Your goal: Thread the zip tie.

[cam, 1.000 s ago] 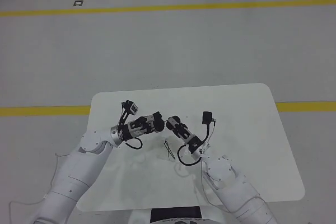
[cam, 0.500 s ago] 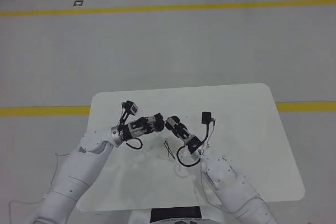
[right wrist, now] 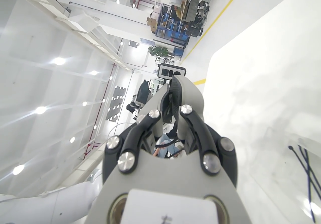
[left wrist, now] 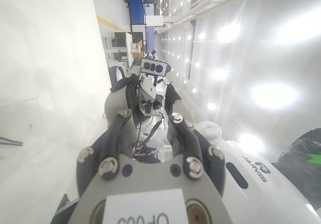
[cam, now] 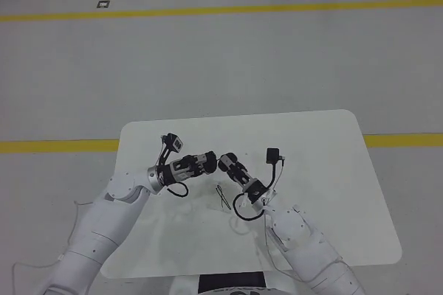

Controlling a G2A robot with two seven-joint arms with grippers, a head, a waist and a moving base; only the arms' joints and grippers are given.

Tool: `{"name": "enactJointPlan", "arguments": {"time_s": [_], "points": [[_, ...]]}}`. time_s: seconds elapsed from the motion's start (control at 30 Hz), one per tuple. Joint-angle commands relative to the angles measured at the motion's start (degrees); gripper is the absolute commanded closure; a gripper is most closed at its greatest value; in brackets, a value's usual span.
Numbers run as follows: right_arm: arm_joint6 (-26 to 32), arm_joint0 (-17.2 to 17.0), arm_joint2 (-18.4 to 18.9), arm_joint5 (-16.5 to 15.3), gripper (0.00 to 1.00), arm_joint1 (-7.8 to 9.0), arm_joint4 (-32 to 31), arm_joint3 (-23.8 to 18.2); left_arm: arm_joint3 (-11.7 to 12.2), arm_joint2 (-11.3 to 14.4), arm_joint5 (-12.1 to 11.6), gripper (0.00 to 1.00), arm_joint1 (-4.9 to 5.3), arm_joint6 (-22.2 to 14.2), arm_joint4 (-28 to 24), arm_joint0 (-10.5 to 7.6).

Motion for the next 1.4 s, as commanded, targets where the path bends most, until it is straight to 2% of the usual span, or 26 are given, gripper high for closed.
{"name": "enactJointPlan", "arguments": {"time_s": [0.0, 0.97, 1.37], "points": [[-0.18, 0.01, -0.02, 0.03, 1.00, -0.01, -0.27, 0.03, 0.14, 0.09, 0.04, 0.77, 0.01, 0.05, -0.02, -0.04], [0.34, -0.06, -0.38, -0.74, 1.00, -0.03, -2.62, -0.19, 0.71, 0.94, 0.38, 0.89, 0.30, 0.29, -0.17, -0.59], [0.61, -0.08, -0.41, -0.99, 1.00, -0.02, -2.87, -0.32, 1.04, 1.34, 0.40, 0.90, 0.37, 0.42, -0.23, -0.86]]}}
